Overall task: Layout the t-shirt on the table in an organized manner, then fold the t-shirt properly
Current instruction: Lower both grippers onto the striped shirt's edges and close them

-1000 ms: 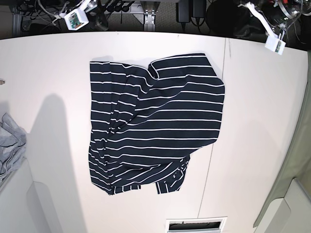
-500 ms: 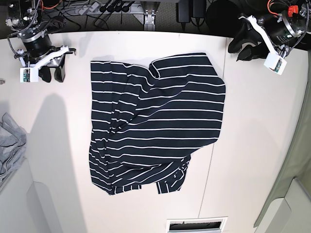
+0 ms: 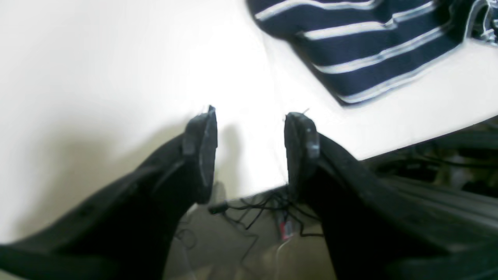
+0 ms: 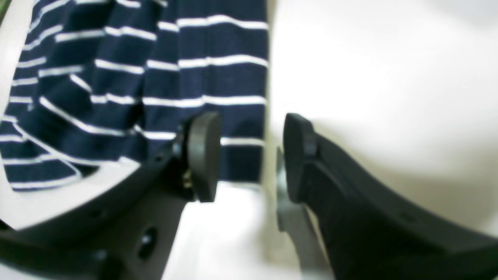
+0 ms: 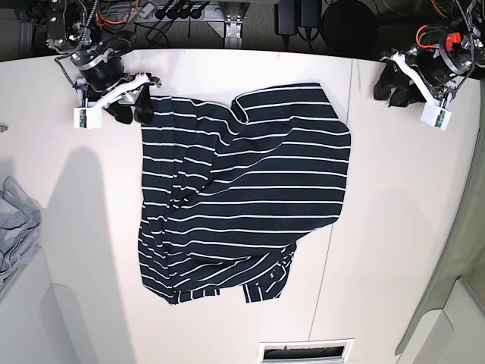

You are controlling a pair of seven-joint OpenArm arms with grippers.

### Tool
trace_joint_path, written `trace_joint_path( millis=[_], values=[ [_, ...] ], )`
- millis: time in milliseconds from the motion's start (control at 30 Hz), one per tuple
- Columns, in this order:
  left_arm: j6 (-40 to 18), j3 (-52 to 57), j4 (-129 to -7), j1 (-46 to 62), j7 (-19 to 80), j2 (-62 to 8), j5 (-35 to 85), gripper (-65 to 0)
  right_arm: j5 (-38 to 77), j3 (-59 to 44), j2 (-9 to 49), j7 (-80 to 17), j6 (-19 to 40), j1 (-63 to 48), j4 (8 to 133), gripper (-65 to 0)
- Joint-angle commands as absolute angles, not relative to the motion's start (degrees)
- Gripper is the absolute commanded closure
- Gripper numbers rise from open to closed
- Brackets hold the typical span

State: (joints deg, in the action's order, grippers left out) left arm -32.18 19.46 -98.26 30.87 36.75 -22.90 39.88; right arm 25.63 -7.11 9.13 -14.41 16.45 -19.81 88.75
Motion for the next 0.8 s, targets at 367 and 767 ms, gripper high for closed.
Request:
trace_joint_path(
  millis=[367,767],
  values=[
    [-32.6,15.8,-95.0,26.3,35.9,-23.8,41.3,-30.5,17.5,-7.4,5.5,-13.7,16.7,-18.4,88.5,-4.9],
    [-31.0,7.4,-91.5,20.8,33.6,-23.6,34.9,-30.5,16.5,-8.1,5.7,-13.8,16.8,-18.5,88.6,0.0]
  ],
)
